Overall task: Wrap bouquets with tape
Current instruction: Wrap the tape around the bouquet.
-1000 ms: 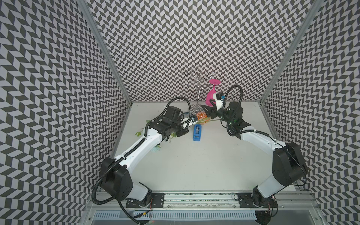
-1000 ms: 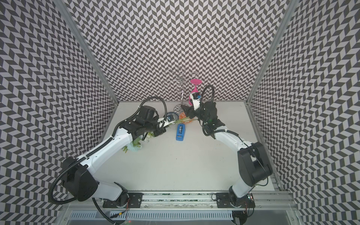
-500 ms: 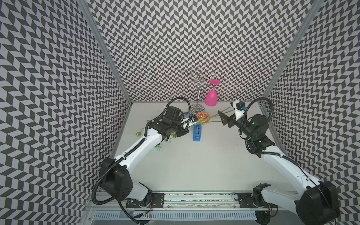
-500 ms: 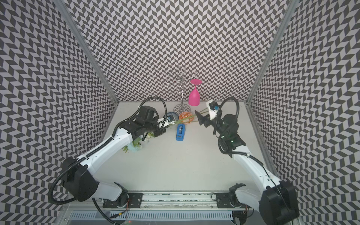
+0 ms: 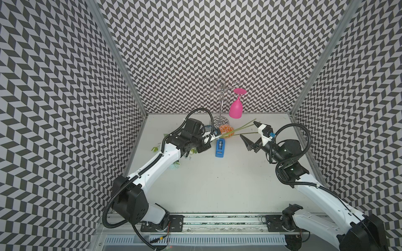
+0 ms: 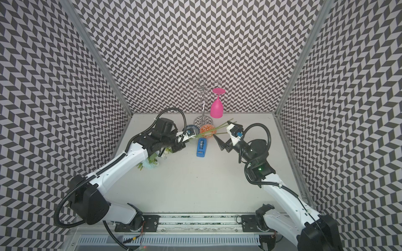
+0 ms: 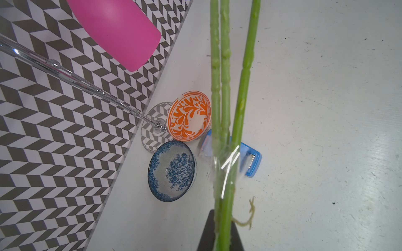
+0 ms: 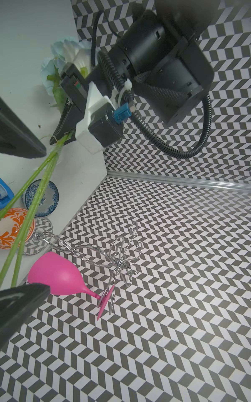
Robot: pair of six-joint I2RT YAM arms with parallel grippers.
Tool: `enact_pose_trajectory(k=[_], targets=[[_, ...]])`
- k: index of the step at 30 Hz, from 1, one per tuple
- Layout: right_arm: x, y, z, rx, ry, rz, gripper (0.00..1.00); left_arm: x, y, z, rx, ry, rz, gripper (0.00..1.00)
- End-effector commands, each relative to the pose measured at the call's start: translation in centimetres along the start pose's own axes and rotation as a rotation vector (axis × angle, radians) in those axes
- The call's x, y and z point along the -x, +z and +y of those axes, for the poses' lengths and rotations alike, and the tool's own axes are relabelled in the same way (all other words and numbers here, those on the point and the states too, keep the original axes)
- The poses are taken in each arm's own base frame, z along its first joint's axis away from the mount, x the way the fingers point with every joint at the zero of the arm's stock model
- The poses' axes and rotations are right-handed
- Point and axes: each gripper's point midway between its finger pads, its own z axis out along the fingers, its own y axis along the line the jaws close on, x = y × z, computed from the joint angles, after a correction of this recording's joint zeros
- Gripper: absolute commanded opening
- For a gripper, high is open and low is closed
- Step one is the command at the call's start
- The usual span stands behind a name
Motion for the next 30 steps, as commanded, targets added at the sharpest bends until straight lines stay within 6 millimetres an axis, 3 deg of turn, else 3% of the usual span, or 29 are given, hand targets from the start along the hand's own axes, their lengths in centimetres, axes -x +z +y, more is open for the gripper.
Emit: enact_pose_trajectory(k=[1,6,13,15,19,22,25,30], targets=[[2.6,-0.3,-1.4,-0.063,-0.025,-0.077,0.86,1.4,-1.0,0.8,0.022,0.01,-0.051,0.0],[2.8,-1.2,0.6,0.048,-0.108,-0.107,0.81,1.3,-0.8,0.7,0.013,0.009,-0.044,0.0],[-0.6,-0.2,8.1,0.377,-0.324,-0.096,0.77,1.3,-0.6,0.8,0.004,-0.003,-0.038,0.0],[-1.2,0.3,8.8,0.427,-0.229,-0.079,0.76,1.5,-0.7,1.0,0.006,-0.008,-0.041,0.0],[-4.9,1.3,11.1,0.557,-0.08,-0.002,0.65,1.9,-0.9,1.3,0.013,-0.014,-0.05,0.0],[-7.3,2.0,11.7,0.534,0.043,0.025,0.64,2.0,-0.9,1.3,0.013,-0.017,-0.055,0.0],[-8.3,3.3,11.1,0.481,0.171,0.023,0.62,2.2,-0.8,1.3,0.01,-0.018,-0.06,0.0],[-9.2,5.7,9.8,0.401,0.24,0.007,0.6,2.1,-0.7,1.3,0.003,-0.022,-0.055,0.0]])
